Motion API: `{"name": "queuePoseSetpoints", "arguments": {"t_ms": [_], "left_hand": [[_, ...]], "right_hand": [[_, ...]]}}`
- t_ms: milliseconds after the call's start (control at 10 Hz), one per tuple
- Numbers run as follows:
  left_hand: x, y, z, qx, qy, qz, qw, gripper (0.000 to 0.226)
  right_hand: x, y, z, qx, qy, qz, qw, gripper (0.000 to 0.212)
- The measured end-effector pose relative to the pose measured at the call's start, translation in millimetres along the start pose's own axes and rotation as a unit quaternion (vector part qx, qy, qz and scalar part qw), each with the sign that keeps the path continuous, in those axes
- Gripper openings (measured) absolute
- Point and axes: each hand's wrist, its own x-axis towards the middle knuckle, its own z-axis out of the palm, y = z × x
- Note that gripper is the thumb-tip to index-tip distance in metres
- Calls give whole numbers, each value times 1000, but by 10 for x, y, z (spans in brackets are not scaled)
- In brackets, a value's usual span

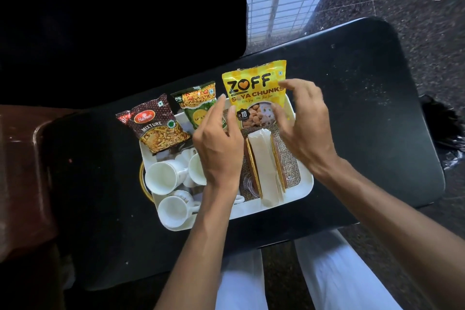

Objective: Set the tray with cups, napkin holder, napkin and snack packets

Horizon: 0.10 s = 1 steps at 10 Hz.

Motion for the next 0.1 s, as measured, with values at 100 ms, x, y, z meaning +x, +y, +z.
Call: {"name": "queuePoseSetpoints", "arguments": {"t_ms": [100], "left_hand": [[-29, -38, -65, 110, -39, 113, 987, 47]], "right_hand": [[-115, -164, 49, -101, -42, -88, 990, 49]]}}
